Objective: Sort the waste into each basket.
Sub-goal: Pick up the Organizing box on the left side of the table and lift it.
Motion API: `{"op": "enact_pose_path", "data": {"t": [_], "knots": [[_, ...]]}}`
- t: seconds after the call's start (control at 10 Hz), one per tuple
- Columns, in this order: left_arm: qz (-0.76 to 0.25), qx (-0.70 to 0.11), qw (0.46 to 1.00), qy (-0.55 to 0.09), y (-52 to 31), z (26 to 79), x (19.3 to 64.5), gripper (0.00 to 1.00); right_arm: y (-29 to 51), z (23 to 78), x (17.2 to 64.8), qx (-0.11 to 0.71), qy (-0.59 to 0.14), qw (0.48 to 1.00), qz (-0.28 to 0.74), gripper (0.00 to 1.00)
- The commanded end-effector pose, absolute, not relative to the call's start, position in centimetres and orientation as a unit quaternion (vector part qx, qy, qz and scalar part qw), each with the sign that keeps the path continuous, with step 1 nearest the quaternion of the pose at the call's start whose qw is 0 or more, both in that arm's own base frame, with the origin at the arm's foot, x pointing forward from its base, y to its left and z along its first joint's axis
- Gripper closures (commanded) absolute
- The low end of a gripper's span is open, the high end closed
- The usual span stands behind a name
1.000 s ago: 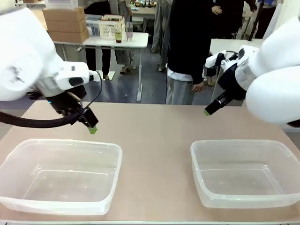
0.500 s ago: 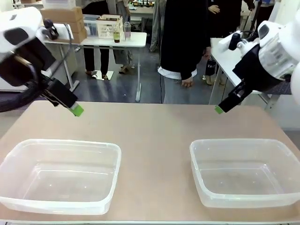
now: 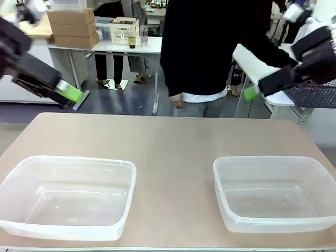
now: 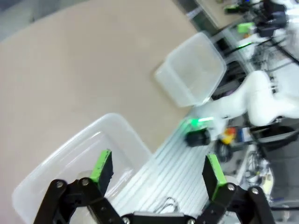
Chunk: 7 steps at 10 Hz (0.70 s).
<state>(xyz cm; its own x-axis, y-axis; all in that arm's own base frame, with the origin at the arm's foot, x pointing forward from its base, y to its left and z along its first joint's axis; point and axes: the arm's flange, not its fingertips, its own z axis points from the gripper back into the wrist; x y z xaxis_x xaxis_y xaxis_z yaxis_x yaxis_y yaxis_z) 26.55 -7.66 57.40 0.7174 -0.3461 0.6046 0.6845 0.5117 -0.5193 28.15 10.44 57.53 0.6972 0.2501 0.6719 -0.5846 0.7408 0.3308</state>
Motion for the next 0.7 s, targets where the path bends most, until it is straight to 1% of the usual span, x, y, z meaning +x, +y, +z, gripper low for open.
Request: {"op": "enact_pose_path", "data": {"t": [0.0, 0.1, 0.2, 0.3, 0.4, 0.5, 0.6], "knots": [[-0.202, -0.607, 0.750, -0.167, -3.5, 53.3, 27.5, 0.00, 4.6, 52.7, 26.0, 0.537, -0.345, 0.769, 0.035, 0.00], [-0.154, -0.635, 0.738, -0.167, -2.1, 52.1, 28.0, 0.00, 3.1, 51.7, 26.4, 0.563, -0.333, 0.756, 0.004, 0.00], [-0.113, -0.652, 0.730, -0.171, -1.0, 51.1, 27.8, 0.00, 1.4, 50.3, 26.7, 0.575, -0.312, 0.756, -0.033, 0.00], [-0.084, -0.658, 0.726, -0.180, -0.2, 50.6, 27.3, 0.00, 0.3, 49.5, 26.6, 0.575, -0.309, 0.756, -0.050, 0.00], [-0.030, -0.620, 0.760, -0.190, 0.1, 50.6, 27.1, 0.00, -0.2, 49.0, 26.6, 0.536, -0.317, 0.778, -0.087, 0.00], [-0.140, -0.647, 0.728, -0.180, 1.7, 53.4, 30.1, 0.00, -1.2, 56.5, 31.0, 0.531, -0.295, 0.794, 0.016, 0.00], [-0.140, -0.647, 0.728, -0.180, 1.7, 53.4, 30.1, 0.00, -1.2, 56.5, 31.0, 0.531, -0.295, 0.794, 0.016, 0.00]]}}
